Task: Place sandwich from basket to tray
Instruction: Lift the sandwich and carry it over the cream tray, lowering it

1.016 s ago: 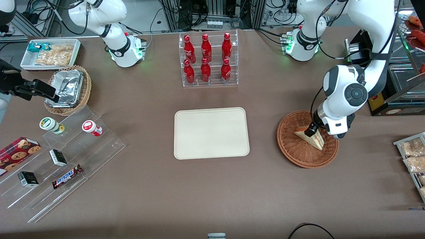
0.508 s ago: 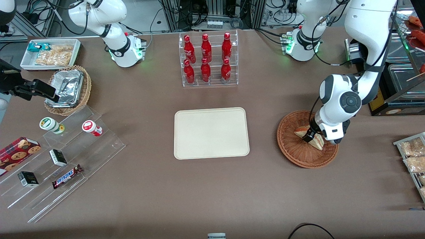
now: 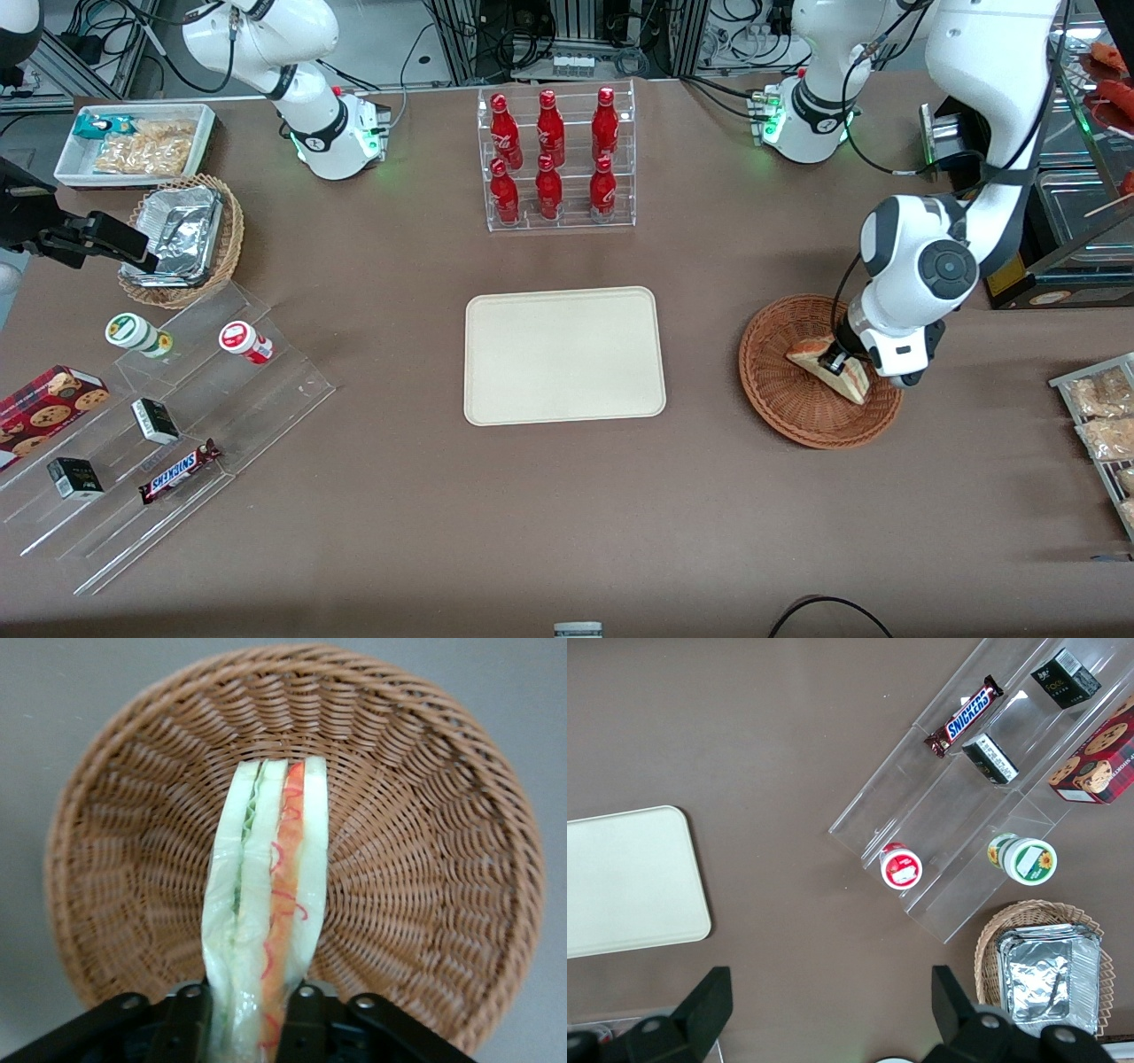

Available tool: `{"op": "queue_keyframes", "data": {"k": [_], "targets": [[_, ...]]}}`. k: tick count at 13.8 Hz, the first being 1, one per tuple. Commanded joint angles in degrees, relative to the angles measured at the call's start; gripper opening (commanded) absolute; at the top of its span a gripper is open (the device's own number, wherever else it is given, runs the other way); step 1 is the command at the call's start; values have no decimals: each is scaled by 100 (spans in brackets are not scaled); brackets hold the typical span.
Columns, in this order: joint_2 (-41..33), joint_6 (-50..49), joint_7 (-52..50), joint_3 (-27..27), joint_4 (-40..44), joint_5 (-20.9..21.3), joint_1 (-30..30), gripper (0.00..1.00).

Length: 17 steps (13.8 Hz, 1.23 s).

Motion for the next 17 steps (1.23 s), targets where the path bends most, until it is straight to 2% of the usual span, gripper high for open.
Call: {"op": "queue_keyframes", "data": {"k": [1,3,9,13,17], "targets": [[-421,-1588,142,-49,877,92,-179,7],[-316,-2375,186,-76,1695,163,-634,7],[939,-2387,256,-84,3130,137,-2489,8],[2037,-2256,283,-85,4043,75,-3246,8],[2479,-1456,309,-93,4160,101,-3685,9]]}}
